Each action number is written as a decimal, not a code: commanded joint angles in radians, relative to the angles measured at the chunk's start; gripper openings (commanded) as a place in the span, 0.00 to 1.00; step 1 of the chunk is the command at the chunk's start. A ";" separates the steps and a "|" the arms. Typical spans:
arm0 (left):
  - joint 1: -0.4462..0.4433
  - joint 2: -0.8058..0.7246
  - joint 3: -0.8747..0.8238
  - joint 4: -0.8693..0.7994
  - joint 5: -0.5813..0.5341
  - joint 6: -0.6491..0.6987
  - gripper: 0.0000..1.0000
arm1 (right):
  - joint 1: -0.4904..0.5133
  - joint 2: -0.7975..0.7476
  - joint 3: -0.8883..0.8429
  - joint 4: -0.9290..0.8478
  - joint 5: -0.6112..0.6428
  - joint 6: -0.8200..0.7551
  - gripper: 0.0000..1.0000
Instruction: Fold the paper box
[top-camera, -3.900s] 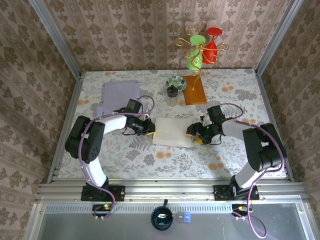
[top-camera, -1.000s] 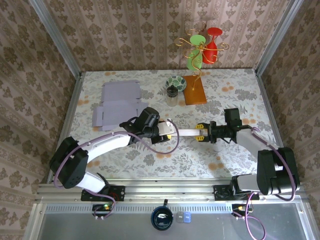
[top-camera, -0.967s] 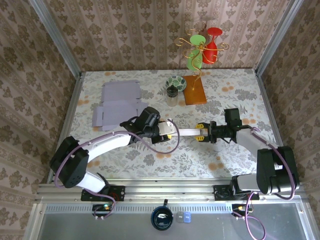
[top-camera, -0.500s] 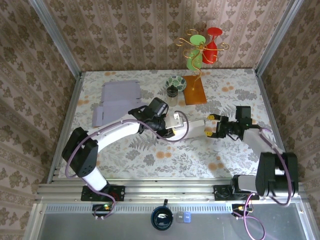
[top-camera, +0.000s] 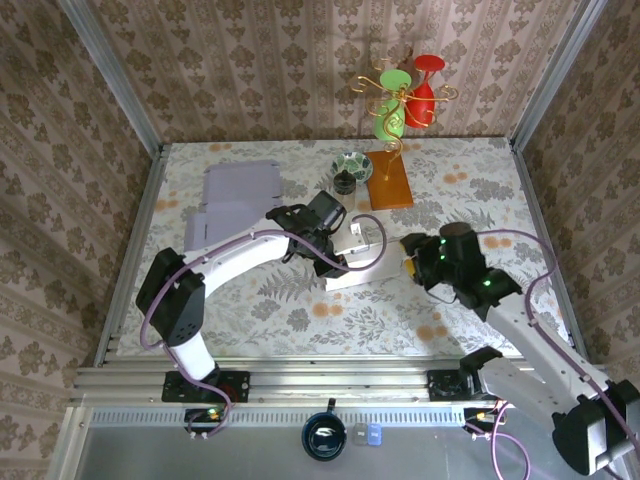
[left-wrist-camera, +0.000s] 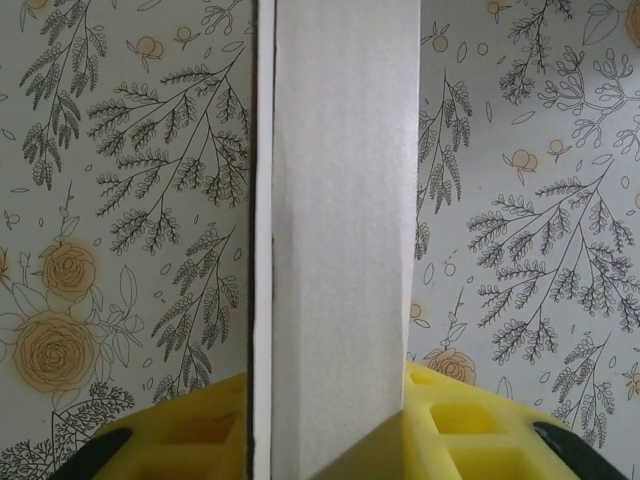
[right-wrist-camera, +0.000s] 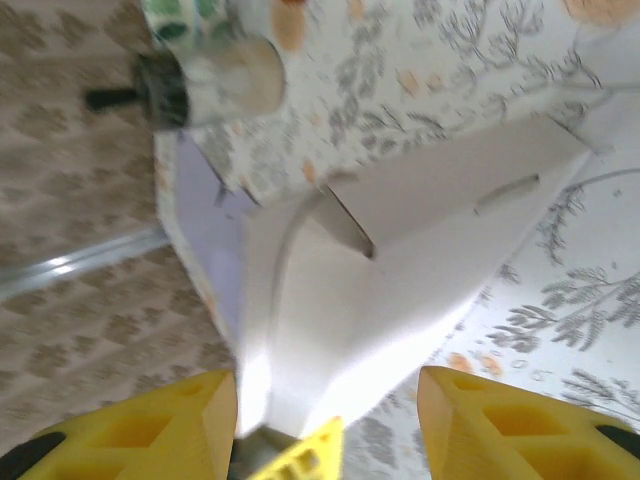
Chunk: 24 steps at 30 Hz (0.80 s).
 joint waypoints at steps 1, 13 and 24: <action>-0.015 0.012 0.001 -0.090 -0.040 -0.044 0.32 | 0.075 0.048 -0.018 0.088 0.138 -0.031 0.52; -0.019 0.009 0.013 -0.090 -0.053 -0.044 0.37 | 0.092 0.174 -0.013 0.150 0.142 -0.046 0.48; -0.022 -0.011 0.003 -0.066 -0.053 -0.044 0.43 | 0.090 0.253 0.008 -0.090 0.160 0.007 0.34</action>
